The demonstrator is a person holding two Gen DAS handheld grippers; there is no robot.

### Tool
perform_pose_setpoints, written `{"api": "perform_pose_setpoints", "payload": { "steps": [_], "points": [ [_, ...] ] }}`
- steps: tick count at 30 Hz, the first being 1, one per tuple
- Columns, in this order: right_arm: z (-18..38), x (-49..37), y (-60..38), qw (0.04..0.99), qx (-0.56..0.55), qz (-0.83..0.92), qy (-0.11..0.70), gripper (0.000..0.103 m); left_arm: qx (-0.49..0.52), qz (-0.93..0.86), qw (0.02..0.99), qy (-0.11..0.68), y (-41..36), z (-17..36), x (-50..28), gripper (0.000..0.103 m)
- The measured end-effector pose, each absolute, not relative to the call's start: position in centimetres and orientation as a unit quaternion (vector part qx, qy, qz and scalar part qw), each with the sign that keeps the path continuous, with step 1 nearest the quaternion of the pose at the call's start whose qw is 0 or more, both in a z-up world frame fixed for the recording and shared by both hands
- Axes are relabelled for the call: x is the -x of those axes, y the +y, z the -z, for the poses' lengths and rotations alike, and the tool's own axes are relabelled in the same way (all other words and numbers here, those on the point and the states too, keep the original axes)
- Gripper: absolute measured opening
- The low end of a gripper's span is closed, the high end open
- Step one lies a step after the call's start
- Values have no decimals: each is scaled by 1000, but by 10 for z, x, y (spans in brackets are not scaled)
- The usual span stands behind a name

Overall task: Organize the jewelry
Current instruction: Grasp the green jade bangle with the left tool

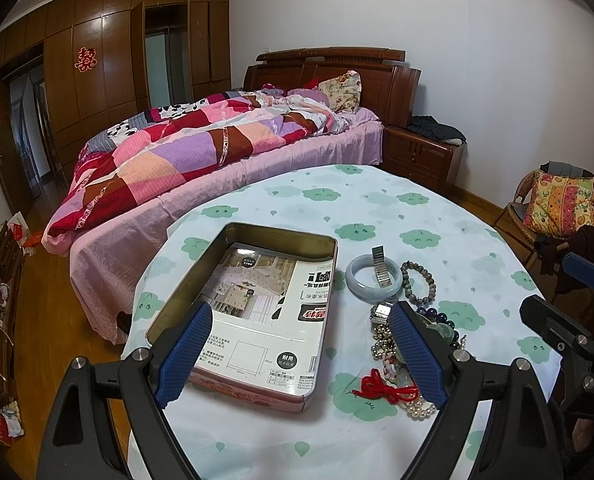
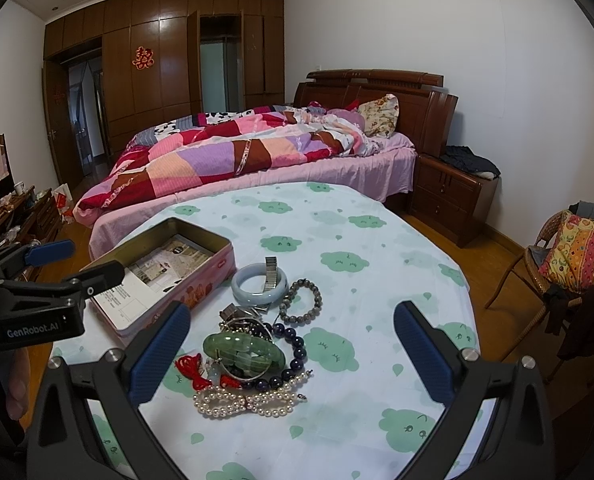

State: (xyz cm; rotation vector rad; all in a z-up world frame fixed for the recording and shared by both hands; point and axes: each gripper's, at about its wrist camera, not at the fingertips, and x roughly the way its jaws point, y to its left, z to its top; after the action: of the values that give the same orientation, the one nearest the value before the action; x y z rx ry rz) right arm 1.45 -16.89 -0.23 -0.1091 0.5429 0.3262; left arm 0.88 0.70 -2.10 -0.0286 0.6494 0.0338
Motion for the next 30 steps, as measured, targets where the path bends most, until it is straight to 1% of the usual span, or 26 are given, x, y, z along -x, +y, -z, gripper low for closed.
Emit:
{"api": "perform_pose_setpoints", "payload": {
  "steps": [2,6,13,15,19,22,25,27,28,29,30],
  "points": [
    [20,-14,-169,949,56,-155,268,103,16,-13,947,321,7,27,-9,90],
    [39,-19,-178,948,49,-146,279,103,11,-6,943,332,4,41,-11,90],
    [56,-27,-197,941,50,-135,305,103,-4,44,939,340,-20,50,-12,90],
    [57,-29,-202,938,45,-134,316,102,-16,66,938,339,-31,53,-11,88],
    [58,-32,-205,936,38,-131,325,102,-49,105,928,354,-56,60,-20,71],
    [58,-32,-209,936,35,-127,326,102,-73,125,919,367,-71,71,-28,67],
    [59,-34,-210,935,30,-127,329,102,-96,137,910,378,-83,82,-37,60],
    [58,-34,-210,935,31,-127,328,102,-101,139,904,392,-85,90,-43,49],
    [59,-35,-210,935,30,-127,328,102,-100,143,901,397,-86,93,-46,35],
    [58,-34,-211,935,31,-128,328,102,-101,140,901,398,-85,94,-48,24],
    [59,-35,-210,936,31,-128,328,102,-98,138,902,397,-84,93,-48,17]
  ]
}}
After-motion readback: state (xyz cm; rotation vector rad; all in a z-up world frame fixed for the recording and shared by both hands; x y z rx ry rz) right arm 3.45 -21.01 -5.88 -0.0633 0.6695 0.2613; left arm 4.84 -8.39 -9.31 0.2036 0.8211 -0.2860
